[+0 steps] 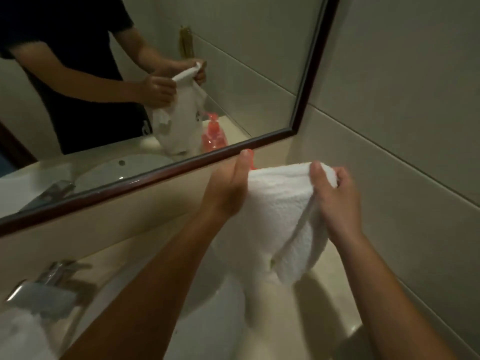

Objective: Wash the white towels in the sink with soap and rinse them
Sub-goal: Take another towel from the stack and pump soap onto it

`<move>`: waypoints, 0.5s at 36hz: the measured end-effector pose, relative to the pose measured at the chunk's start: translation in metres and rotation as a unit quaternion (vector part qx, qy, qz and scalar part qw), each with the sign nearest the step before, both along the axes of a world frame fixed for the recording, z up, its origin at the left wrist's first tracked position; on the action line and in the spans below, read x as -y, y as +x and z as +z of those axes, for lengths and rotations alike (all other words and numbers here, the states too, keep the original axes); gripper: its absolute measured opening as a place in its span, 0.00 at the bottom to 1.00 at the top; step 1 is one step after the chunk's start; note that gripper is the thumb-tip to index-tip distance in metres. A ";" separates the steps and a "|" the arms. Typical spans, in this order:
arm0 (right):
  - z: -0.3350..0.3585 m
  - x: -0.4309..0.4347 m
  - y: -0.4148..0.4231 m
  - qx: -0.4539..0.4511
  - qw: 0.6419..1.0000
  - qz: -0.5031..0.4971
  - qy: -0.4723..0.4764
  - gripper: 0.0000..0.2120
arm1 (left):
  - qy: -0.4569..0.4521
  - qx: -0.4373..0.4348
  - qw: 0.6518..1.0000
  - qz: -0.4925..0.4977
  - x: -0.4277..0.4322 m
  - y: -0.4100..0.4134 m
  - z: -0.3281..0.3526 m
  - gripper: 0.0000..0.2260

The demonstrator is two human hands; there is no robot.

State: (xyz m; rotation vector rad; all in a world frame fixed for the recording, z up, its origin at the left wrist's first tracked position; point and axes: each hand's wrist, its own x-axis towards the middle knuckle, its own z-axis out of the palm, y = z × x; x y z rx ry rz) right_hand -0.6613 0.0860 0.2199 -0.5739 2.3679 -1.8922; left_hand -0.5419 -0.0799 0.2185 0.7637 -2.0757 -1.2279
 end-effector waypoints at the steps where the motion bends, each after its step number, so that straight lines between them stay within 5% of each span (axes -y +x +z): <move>1: -0.010 -0.003 -0.005 0.006 1.000 -0.013 0.016 0.14 | -0.008 0.005 1.000 -0.004 -0.003 -0.010 -0.010 0.24; 10: -0.145 -0.022 -0.017 0.102 0.959 0.019 0.265 0.11 | 0.042 0.246 0.963 -0.096 -0.033 -0.002 -0.141 0.25; 13: -0.152 -0.007 0.006 0.112 0.963 0.090 0.229 0.02 | 0.051 0.252 0.965 -0.047 -0.026 0.028 -0.153 0.27; 18: -0.141 0.050 0.059 0.134 0.918 0.280 0.248 0.06 | 0.043 0.217 0.974 0.056 -0.010 0.098 -0.158 0.26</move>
